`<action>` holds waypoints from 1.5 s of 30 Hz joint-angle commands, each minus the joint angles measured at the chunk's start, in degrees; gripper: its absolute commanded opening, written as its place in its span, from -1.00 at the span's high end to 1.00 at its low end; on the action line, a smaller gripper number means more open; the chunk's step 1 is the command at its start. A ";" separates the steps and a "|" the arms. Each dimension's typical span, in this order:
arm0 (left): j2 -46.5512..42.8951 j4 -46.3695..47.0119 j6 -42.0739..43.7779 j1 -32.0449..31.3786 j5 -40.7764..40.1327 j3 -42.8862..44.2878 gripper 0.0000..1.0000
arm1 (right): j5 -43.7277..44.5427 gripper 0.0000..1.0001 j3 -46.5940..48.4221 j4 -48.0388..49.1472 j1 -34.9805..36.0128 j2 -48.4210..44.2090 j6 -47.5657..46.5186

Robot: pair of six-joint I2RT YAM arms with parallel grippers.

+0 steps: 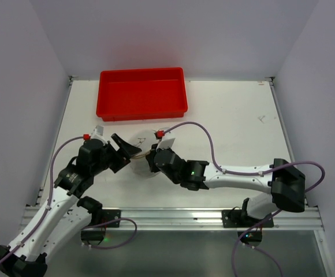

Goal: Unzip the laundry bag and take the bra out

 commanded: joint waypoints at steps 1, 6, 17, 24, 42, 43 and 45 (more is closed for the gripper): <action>-1.57 -2.75 -5.59 0.40 0.93 -1.31 -0.69 | 4.66 1.00 1.99 4.11 1.25 0.57 0.55; -1.23 -2.14 -8.94 0.40 1.54 -3.15 -0.71 | 5.54 1.00 -1.26 7.18 2.30 -0.74 -0.59; 3.26 4.81 -12.55 0.40 0.76 -6.85 -0.58 | 6.33 1.00 -3.82 10.97 4.58 -0.05 -2.08; 0.54 5.07 -12.99 0.40 -3.11 -7.29 -0.07 | 5.90 1.00 -5.23 12.37 4.94 0.22 -2.43; 4.40 4.63 1.41 0.49 -1.72 -3.07 1.00 | 5.55 1.00 -7.78 -0.27 2.48 -8.30 -10.52; 4.84 4.89 2.12 0.49 -0.93 -2.46 1.00 | 5.11 1.00 -8.04 -1.94 1.35 -8.91 -11.13; 5.89 5.42 4.48 0.49 1.53 -1.93 1.00 | 3.62 1.00 -8.74 -2.48 -0.15 -10.24 -11.66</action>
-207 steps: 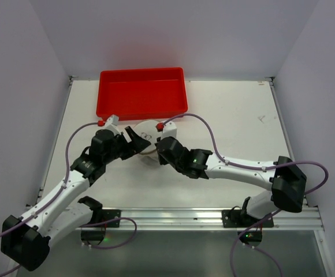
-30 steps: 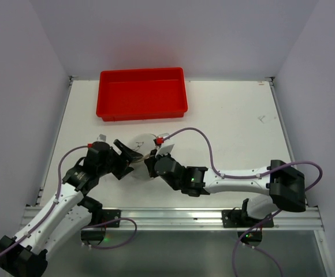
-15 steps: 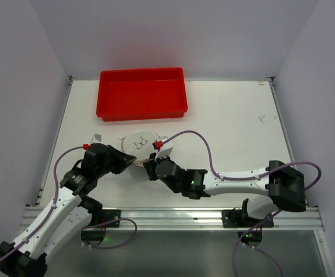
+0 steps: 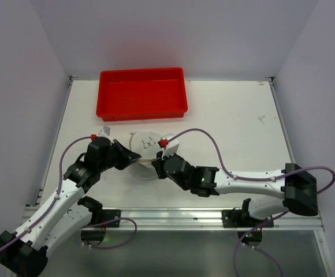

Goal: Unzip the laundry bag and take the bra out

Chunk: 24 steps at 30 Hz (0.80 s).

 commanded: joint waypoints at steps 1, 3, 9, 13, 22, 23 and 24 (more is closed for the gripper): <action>1.22 0.55 8.39 0.60 1.98 2.84 1.00 | 1.24 1.00 -1.72 -6.80 -4.89 -4.62 -3.68; 2.01 1.08 11.36 0.60 4.53 3.28 1.00 | -0.45 1.00 -2.95 -7.34 -6.57 -5.32 -3.69; -0.71 -0.41 15.68 0.69 1.55 4.59 1.00 | -1.16 1.00 -6.56 -8.66 -8.43 -9.98 -4.48; -0.36 -1.47 16.74 0.77 3.11 6.53 1.00 | -1.77 1.00 -7.09 -9.98 -9.47 -12.27 -6.05; -0.81 3.29 21.48 0.77 11.39 4.41 1.00 | -2.92 1.00 -7.10 -8.74 -12.47 -9.46 -7.11; -0.28 2.58 21.92 0.77 11.04 4.86 1.00 | -2.39 1.00 -6.74 -9.27 -12.47 -9.54 -7.46; 0.07 1.97 22.71 0.77 10.69 5.29 1.00 | -2.13 1.00 -6.39 -9.62 -12.47 -9.81 -7.73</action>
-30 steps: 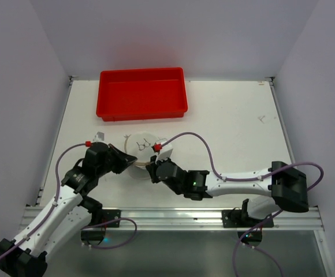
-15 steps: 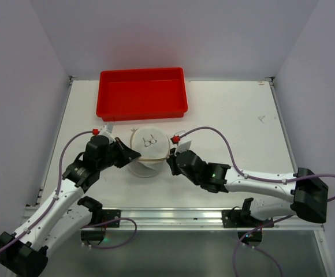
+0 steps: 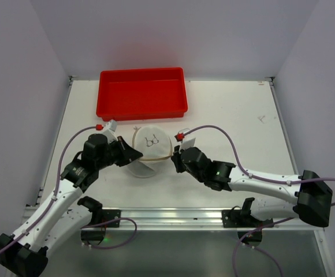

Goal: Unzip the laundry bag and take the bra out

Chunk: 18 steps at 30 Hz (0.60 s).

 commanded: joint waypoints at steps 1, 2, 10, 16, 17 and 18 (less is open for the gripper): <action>0.58 -0.90 5.30 0.66 2.16 2.11 1.00 | 4.74 1.00 1.68 -3.51 -1.26 -0.26 -2.85; 1.54 -0.64 6.17 0.66 1.99 2.29 1.00 | 2.83 1.00 1.94 -3.60 -1.26 -0.43 -2.85; 8.14 3.84 7.76 0.66 0.58 3.61 0.08 | -1.94 1.00 2.65 -5.10 3.21 -0.43 2.15; 7.26 0.51 5.57 0.66 -6.87 6.32 -0.62 | -0.80 1.00 3.70 -3.07 5.77 1.58 5.48; 7.17 -1.15 3.56 0.66 -8.11 6.94 -0.62 | -0.10 1.00 4.31 -3.16 6.04 2.28 6.10; 7.00 -5.17 2.06 0.66 -9.69 8.34 -0.63 | 0.69 1.00 5.54 -2.38 6.21 3.07 6.89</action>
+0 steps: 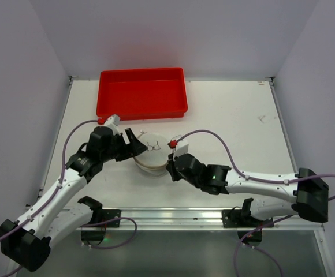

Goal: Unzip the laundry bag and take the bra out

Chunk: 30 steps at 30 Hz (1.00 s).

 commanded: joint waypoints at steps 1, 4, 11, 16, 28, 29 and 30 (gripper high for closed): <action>-1.53 -6.60 -4.39 0.47 -7.83 5.53 -0.64 | 2.90 1.00 4.37 2.35 0.84 2.84 4.49; -2.40 -13.55 -7.30 0.38 -10.67 7.99 -0.66 | 5.36 1.00 7.09 3.23 1.36 6.44 6.69; -8.90 -20.15 -9.58 0.38 -10.85 8.88 -0.67 | 7.56 1.00 12.80 6.73 2.95 12.77 6.79; -15.85 -21.39 -12.66 0.38 -10.94 6.95 -0.67 | 8.97 1.00 15.27 8.24 3.74 15.15 7.14; -12.43 -10.94 -22.60 0.38 -0.22 -4.56 -0.68 | 11.70 1.00 16.15 11.67 6.29 18.49 7.67; -12.25 -9.36 -23.64 0.38 -0.13 -5.62 -0.68 | 11.70 1.00 16.06 11.84 6.38 18.75 7.67; -11.55 -9.00 -24.09 0.38 -0.91 -5.71 -0.68 | 11.70 1.00 15.97 12.19 6.55 18.93 7.67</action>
